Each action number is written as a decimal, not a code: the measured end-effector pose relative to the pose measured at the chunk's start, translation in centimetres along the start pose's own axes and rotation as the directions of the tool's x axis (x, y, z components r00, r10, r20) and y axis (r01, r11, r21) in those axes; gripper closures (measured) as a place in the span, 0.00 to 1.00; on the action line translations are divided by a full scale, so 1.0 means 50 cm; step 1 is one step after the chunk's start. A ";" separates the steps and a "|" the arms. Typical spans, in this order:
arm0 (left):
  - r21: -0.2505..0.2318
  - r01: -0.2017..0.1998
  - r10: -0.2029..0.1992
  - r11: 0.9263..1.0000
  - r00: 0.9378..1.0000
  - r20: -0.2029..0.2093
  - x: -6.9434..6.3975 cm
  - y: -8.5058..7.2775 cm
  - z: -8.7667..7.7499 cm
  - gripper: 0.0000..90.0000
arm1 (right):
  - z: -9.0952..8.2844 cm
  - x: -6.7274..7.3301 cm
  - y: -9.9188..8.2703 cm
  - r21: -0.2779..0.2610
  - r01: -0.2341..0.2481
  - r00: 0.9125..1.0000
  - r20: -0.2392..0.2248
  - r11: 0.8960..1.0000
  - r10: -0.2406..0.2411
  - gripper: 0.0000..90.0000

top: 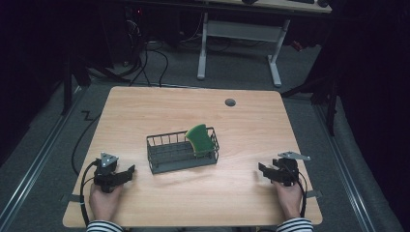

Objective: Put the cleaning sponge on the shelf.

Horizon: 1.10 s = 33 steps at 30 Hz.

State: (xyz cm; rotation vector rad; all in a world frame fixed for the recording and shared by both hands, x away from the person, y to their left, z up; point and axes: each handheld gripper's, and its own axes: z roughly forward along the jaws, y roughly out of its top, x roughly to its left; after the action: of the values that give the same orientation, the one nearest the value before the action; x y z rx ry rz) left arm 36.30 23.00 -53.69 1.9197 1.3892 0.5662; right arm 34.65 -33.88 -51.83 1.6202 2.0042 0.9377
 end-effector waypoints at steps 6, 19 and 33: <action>-0.002 -0.001 0.001 1.000 1.000 -0.002 0.000 0.000 0.000 0.30 | -0.001 0.000 -0.007 -0.010 0.001 1.000 0.025 1.000 -0.001 0.35; 0.000 -0.002 0.002 1.000 1.000 -0.003 -0.001 0.000 0.000 0.30 | 0.013 0.012 -0.024 -0.016 0.061 0.990 0.131 0.998 -0.058 0.33; 0.006 -0.018 0.018 1.000 1.000 -0.025 -0.007 -0.001 0.001 0.29 | 0.013 0.011 -0.023 -0.012 0.046 0.990 0.135 0.999 -0.044 0.30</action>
State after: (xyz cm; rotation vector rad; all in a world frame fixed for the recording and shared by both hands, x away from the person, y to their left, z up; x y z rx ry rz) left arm 36.18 22.66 -53.73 1.9376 1.3913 0.5973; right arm 34.15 -33.29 -53.06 1.5792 1.9294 0.8025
